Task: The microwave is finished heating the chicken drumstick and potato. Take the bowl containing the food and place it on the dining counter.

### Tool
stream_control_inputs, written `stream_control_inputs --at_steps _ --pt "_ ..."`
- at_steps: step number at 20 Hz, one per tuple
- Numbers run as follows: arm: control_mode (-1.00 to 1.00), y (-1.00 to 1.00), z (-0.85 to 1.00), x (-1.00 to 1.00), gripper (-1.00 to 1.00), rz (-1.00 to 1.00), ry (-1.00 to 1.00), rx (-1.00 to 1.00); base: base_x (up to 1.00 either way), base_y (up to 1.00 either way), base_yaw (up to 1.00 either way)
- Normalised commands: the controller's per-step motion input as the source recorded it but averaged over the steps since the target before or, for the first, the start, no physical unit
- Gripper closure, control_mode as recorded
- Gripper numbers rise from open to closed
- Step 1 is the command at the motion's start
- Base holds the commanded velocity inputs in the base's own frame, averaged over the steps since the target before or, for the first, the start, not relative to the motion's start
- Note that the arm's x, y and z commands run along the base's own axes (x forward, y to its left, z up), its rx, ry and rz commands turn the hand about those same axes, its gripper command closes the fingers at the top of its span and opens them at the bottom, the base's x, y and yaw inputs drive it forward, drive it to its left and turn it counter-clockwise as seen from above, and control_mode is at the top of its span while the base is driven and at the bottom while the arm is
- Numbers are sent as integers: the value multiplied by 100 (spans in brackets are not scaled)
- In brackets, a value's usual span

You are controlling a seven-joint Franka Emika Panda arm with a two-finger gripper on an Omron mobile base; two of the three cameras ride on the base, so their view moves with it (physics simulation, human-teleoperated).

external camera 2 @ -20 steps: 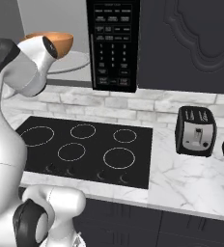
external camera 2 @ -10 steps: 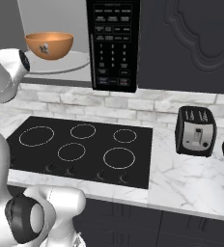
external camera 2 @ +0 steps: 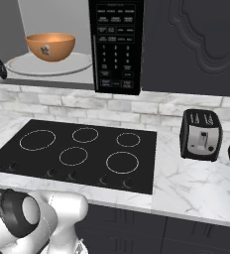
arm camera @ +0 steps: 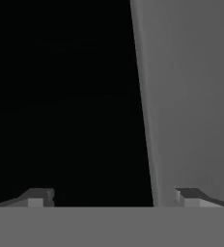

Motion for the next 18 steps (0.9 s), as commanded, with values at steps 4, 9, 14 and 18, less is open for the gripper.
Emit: stream_control_inputs --at_steps 4,9,14,18 --pt "-100 -75 0 0 -100 -5 0 0 0 0 0" --pt "-100 -100 0 2 -100 -14 -1 -3 0 0 0" --pt "-100 -100 0 15 -100 -24 1 -11 0 0 0" --pt "-100 -100 4 19 -100 -37 3 -14 0 0 0"
